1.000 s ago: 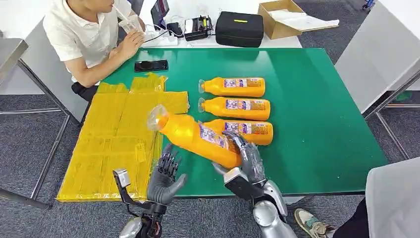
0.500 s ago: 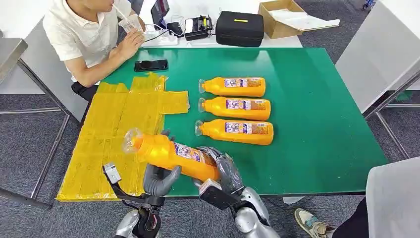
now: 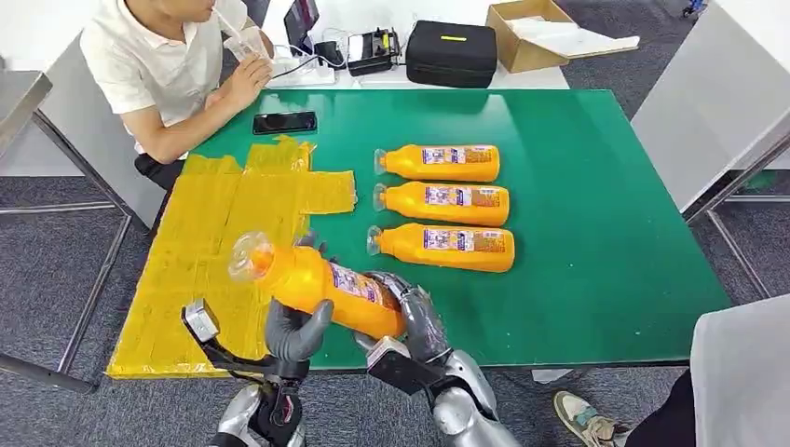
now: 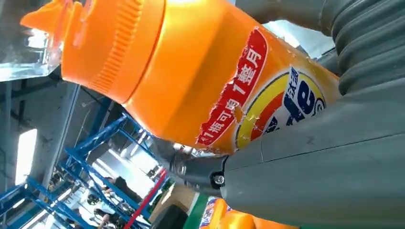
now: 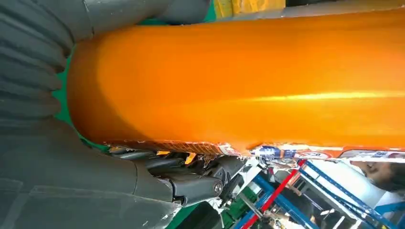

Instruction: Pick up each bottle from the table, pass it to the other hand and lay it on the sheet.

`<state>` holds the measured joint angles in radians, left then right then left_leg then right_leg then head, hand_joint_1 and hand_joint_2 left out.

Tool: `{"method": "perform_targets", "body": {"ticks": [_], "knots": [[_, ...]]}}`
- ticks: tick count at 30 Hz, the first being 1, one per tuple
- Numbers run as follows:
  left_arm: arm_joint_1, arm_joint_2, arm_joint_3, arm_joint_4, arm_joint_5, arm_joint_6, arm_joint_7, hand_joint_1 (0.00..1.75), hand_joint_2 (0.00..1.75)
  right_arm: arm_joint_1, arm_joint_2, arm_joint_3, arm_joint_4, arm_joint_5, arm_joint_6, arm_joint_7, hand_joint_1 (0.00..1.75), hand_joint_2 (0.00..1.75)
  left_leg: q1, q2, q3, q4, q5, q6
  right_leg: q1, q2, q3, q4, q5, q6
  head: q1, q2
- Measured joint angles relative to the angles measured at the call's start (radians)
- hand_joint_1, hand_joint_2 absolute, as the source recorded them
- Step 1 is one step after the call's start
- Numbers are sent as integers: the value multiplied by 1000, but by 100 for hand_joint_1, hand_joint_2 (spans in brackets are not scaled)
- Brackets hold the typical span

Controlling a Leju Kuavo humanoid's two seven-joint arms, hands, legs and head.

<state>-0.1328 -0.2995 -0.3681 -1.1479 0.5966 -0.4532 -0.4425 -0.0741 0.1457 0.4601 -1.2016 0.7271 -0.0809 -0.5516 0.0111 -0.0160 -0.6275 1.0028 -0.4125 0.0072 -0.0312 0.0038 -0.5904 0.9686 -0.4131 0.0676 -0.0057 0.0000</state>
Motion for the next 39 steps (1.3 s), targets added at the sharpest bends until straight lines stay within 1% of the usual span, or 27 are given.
{"method": "perform_targets", "body": {"ticks": [1,3,4,5,6,7,8,10,12,15,25,26,39], "knots": [[-2,0,-1,3,-2,1,-1,175,175,-2,0,0,2,-1,0,0,169,175,0,0,0,0,0,0,0,0,0,0,0,0,0,0],[-7,0,-3,8,-11,3,-8,175,175,-3,0,0,4,-1,0,-1,154,175,0,0,0,0,0,0,0,0,0,0,0,0,0,0],[-8,0,-3,9,-21,8,-16,175,175,-3,0,0,4,-1,0,-1,140,175,0,0,0,0,0,0,0,0,0,0,0,0,0,0],[-9,0,-6,11,-32,15,-23,175,175,-3,0,0,5,-1,1,-1,117,175,0,0,0,0,0,0,0,0,0,0,0,0,0,0],[-10,0,-6,13,-42,24,-29,175,175,-3,0,0,5,-5,5,-1,49,175,0,0,0,0,0,0,0,0,0,0,0,0,0,0],[-12,0,-7,14,-52,32,-36,175,175,-2,0,0,5,-23,18,-1,23,175,0,0,0,0,0,0,0,0,0,0,0,0,0,0],[-14,0,-7,14,-66,41,-43,175,175,-1,0,0,5,-43,34,-2,9,175,0,0,0,0,0,0,0,0,0,0,0,0,0,0],[-15,0,-10,13,-121,64,-76,175,175,1,0,-1,5,-86,75,-6,3,175,0,0,0,0,0,0,0,0,0,0,0,0,0,0],[-16,0,-22,4,-217,96,-114,175,175,9,0,-3,5,-117,105,-6,3,175,0,0,-1,0,0,0,0,0,0,0,0,0,0,0],[-17,0,-32,-20,-297,109,-121,175,175,12,3,-4,5,-154,137,-11,3,175,0,0,-1,0,0,0,0,0,0,0,0,0,0,0],[-15,0,-35,-46,-315,114,-122,175,175,12,8,-5,5,-160,140,-14,3,175,0,0,-1,0,0,0,0,0,0,0,0,0,0,0],[-15,0,-35,-46,-315,114,-122,175,175,12,8,-5,5,-160,140,-14,0,175,0,0,-1,0,0,0,0,0,0,0,0,0,0,0],[-15,0,-35,-47,-328,118,-126,175,175,12,8,-5,5,-163,140,-14,0,175,0,0,-1,0,0,0,0,0,0,0,0,0,0,0]]}}
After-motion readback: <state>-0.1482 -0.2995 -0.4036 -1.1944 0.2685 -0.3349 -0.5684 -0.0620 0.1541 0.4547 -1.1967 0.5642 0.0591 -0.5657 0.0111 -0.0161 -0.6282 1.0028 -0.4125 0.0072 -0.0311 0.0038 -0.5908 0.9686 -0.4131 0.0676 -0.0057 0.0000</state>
